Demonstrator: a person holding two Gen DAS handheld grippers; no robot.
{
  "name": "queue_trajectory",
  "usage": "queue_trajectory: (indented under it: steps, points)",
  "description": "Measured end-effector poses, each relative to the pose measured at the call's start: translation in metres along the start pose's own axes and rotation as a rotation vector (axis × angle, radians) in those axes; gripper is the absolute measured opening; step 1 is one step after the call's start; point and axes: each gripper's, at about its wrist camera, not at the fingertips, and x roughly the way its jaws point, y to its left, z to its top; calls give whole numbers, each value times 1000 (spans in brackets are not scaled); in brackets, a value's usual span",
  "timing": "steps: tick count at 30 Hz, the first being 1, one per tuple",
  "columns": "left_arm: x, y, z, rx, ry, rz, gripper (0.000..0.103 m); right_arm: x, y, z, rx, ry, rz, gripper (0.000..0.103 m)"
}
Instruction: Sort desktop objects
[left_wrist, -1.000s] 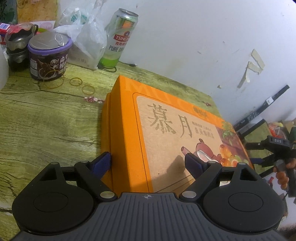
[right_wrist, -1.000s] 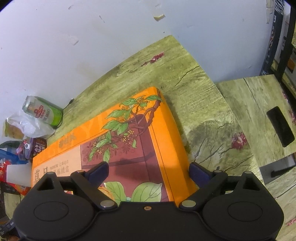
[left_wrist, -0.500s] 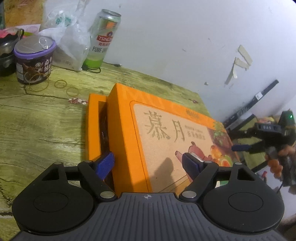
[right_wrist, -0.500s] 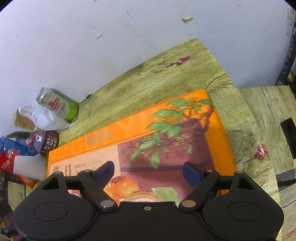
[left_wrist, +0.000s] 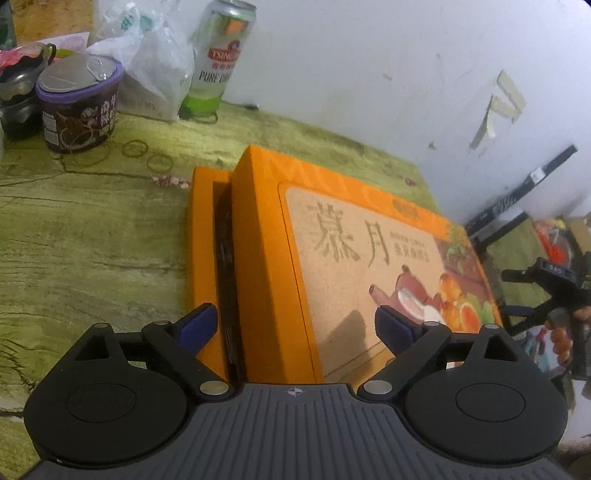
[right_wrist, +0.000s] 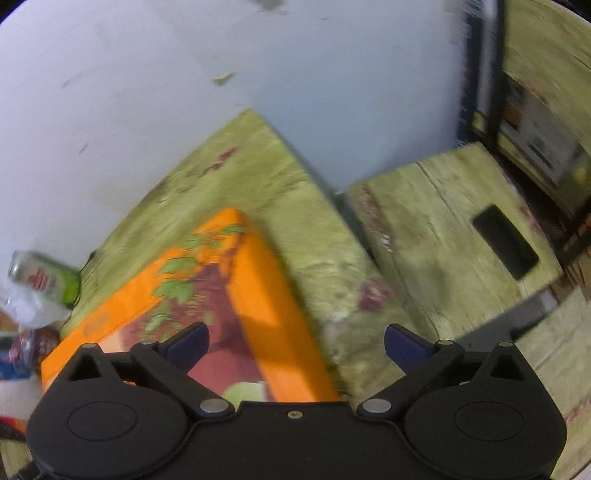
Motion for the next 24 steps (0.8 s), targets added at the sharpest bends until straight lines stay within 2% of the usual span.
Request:
queue_trajectory:
  steps: [4, 7, 9, 13, 18, 24]
  points:
    - [3, -5, 4, 4, 20, 11, 96, -6, -8, -7, 27, -19, -8, 102]
    - [7, -6, 8, -19, 31, 0, 99, -6, -12, -9, 19, -11, 74, 102]
    - [9, -7, 11, -32, 35, 0, 99, 0, -14, -7, -3, 12, 91, 102]
    - [14, -11, 14, -30, 48, 23, 99, 16, -13, -2, -31, 54, 124, 103]
    - [18, -19, 14, -3, 67, 60, 99, 24, -7, 0, -97, 50, 225, 103]
    - [23, -24, 13, 4, 89, 85, 99, 47, -12, 6, -164, 117, 256, 103]
